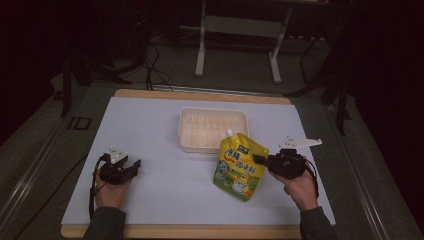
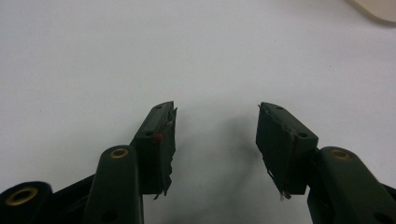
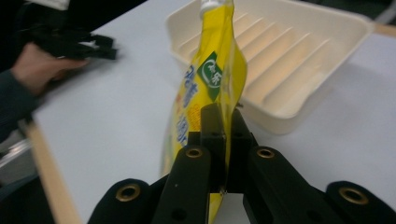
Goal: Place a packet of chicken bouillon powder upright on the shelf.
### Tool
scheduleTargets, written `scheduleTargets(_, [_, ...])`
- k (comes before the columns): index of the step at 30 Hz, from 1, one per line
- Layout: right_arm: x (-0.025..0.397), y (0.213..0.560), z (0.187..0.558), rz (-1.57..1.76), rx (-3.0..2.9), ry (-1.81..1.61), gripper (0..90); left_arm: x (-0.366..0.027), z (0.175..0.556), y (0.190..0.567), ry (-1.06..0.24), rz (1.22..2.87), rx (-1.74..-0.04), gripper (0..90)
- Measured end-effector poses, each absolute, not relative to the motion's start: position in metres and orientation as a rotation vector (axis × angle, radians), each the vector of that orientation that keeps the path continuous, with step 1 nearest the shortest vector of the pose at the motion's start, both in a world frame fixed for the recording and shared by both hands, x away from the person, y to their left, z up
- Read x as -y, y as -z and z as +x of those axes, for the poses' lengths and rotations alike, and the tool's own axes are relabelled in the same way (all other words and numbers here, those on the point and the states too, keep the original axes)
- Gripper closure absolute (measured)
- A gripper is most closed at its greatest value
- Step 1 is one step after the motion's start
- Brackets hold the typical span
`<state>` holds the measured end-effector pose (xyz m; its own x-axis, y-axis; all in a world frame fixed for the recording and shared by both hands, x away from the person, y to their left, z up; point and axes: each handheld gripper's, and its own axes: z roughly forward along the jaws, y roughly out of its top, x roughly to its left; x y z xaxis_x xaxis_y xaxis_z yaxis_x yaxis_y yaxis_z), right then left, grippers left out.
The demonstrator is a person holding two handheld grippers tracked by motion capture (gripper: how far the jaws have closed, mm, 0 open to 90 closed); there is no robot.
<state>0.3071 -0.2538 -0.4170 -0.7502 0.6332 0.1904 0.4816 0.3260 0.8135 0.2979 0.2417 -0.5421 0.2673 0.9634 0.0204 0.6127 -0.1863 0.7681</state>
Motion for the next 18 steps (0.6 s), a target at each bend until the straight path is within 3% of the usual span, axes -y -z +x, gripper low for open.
scheduleTargets(18, [0.256, 0.436, 0.307, 1.025, -2.57, -1.401, 84.9, -0.242, 0.298, 0.542, -0.689, 1.892, -1.423, 46.6])
